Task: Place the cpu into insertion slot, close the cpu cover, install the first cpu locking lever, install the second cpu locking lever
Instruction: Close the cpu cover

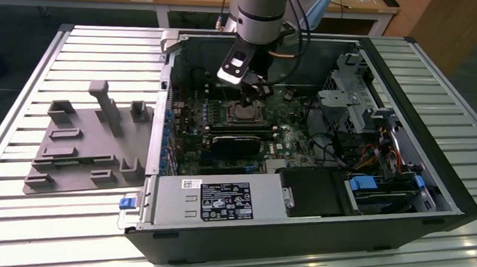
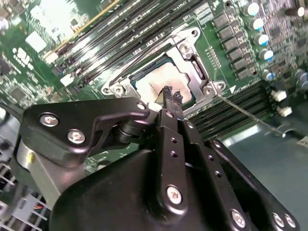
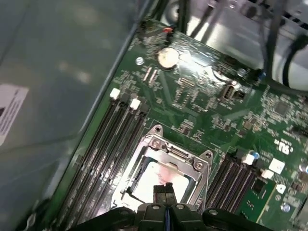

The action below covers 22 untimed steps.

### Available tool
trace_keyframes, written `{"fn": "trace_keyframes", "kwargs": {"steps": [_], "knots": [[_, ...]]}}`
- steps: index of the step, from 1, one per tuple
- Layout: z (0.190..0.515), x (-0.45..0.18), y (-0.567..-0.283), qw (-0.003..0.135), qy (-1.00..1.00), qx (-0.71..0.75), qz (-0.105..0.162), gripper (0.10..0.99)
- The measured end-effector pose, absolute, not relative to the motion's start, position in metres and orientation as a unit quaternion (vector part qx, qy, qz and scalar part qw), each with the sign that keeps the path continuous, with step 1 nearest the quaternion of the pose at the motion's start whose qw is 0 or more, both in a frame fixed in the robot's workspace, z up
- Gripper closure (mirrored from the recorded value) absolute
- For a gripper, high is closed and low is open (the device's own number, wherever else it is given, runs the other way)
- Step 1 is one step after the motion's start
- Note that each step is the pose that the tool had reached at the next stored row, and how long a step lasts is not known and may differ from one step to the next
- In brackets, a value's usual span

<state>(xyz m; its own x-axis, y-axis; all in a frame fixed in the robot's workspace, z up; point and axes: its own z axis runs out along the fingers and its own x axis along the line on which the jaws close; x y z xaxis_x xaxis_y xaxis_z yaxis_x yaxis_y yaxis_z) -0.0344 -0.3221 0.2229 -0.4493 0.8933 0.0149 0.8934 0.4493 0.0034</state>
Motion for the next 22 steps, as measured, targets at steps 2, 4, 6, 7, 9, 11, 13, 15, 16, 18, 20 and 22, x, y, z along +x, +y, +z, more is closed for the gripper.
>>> {"fn": "trace_keyframes", "kwargs": {"steps": [2, 4, 6, 7, 9, 11, 13, 15, 16, 18, 20, 22], "knots": [[0.2227, -0.0344, -0.3220, 0.006, -0.861, -0.509, -0.005, 0.984], [0.2225, -0.0345, -0.3221, 0.006, -0.870, -0.493, -0.005, 0.984], [0.2224, -0.0344, -0.3221, 0.006, -0.879, -0.477, -0.005, 0.984], [0.2223, -0.0344, -0.3221, 0.006, -0.883, -0.469, -0.005, 0.984], [0.2223, -0.0344, -0.3220, 0.006, -0.891, -0.454, -0.005, 0.984], [0.2222, -0.0344, -0.3220, 0.006, -0.898, -0.441, -0.006, 0.984], [0.2222, -0.0345, -0.3221, 0.007, -0.905, -0.426, -0.006, 0.984], [0.2222, -0.0344, -0.3220, 0.007, -0.912, -0.411, -0.006, 0.984], [0.2222, -0.0344, -0.3220, 0.007, -0.915, -0.403, -0.007, 0.984], [0.2221, -0.0345, -0.3221, 0.007, -0.922, -0.387, -0.007, 0.984], [0.2221, -0.0344, -0.3221, 0.008, -0.929, -0.371, -0.007, 0.984], [0.2221, -0.0344, -0.3221, 0.008, -0.934, -0.356, -0.007, 0.984]]}}
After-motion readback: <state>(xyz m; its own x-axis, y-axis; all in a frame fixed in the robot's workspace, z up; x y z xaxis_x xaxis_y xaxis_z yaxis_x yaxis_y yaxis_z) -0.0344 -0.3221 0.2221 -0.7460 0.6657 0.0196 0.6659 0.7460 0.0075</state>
